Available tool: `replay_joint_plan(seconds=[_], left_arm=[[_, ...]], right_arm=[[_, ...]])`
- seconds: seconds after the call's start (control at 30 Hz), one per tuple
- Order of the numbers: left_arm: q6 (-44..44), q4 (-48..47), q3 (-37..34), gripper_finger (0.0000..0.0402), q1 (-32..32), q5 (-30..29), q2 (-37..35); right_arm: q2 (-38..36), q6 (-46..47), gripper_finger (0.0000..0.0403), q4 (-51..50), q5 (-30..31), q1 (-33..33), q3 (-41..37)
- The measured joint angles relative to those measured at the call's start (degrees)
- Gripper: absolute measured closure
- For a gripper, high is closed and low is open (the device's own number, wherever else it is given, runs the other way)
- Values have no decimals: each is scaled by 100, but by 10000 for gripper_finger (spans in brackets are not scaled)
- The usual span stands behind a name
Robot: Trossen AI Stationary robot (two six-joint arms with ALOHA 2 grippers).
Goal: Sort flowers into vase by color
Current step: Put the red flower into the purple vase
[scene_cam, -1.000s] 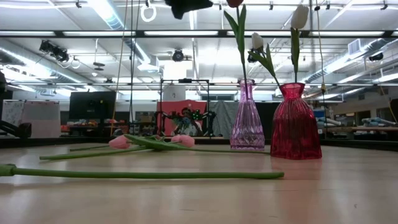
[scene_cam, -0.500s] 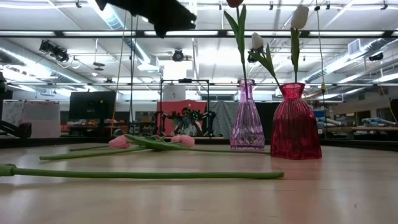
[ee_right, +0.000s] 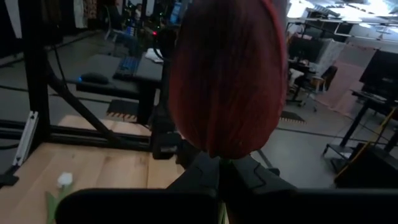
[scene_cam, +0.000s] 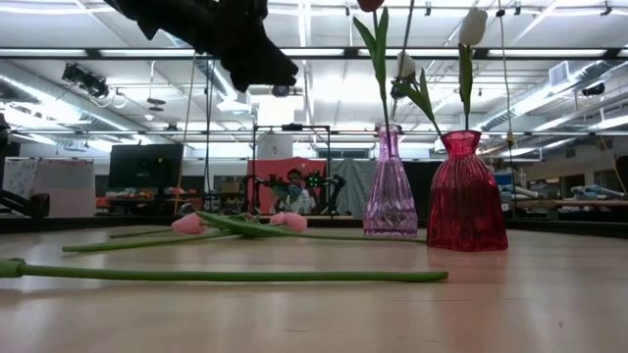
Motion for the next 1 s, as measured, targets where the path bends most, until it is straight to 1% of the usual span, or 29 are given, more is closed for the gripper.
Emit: replay_joint_plan(seconds=[0.33, 0.53, 0.63, 0.73, 0.83, 0.93, 1.0], left_arm=[[-260, 103, -336, 216, 1, -114, 0], [-393, 342, -623, 216, 0, -114, 0], [-470, 314, -743, 216, 2, -116, 0], [-672, 273, -847, 216, 2, -120, 0], [-848, 57, -859, 216, 2, -174, 0], [-979, -258, -859, 216, 2, -352, 0], [-1143, -466, -859, 216, 2, -548, 0]], right_arm=[[10, 19, 389, 89, -106, -92, -34], [9, -140, 389, 474, -62, -231, -449], [8, -73, 389, 646, -88, -341, -676], [9, 75, 389, 610, -107, -426, -804], [2, 310, 389, 585, -123, -511, -931], [2, 516, 388, 625, -171, -612, -1161], [4, 664, 384, 822, -203, -697, -1380]])
